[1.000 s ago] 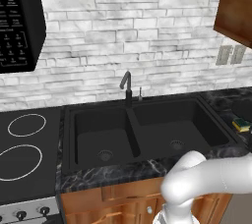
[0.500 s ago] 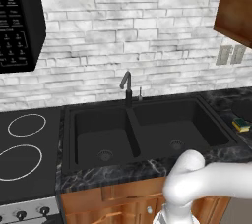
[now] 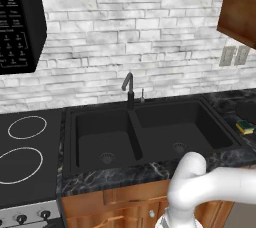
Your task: Pick the pan and sponge and place them into the sink. Then turn on the water.
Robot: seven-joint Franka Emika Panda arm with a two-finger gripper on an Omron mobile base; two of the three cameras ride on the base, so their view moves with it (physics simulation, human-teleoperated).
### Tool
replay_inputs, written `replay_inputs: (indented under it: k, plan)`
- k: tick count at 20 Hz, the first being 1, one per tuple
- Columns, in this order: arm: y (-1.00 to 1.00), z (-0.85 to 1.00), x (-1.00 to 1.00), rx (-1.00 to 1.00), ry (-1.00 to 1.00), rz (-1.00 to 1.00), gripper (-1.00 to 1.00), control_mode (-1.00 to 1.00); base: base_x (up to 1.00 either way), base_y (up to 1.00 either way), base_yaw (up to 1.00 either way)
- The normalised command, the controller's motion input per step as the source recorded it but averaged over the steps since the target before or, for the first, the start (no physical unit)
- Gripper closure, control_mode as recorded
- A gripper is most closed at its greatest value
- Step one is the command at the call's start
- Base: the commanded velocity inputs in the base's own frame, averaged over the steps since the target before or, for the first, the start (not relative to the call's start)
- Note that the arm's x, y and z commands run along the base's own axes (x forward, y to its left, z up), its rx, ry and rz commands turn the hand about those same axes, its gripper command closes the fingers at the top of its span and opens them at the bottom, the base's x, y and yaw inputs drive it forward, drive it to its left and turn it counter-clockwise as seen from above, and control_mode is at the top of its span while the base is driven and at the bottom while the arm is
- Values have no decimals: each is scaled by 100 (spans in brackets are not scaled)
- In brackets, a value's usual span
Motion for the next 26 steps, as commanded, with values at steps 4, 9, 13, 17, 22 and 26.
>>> replay_inputs:
  k: [4,9,13,17,22,26]
  plan:
    - [-12,-17,3,-1,0,4,-100,-100,0,0,0]
    - [-12,-15,8,0,0,4,-100,-100,0,0,0]
    - [-8,-23,10,0,0,5,-100,-100,0,0,0]
    - [-7,-24,8,-1,0,8,-100,-100,0,0,0]
    - [-16,-22,9,-1,0,9,-100,-100,0,0,0]
    - [-27,-24,4,0,0,7,-100,-100,0,0,0]
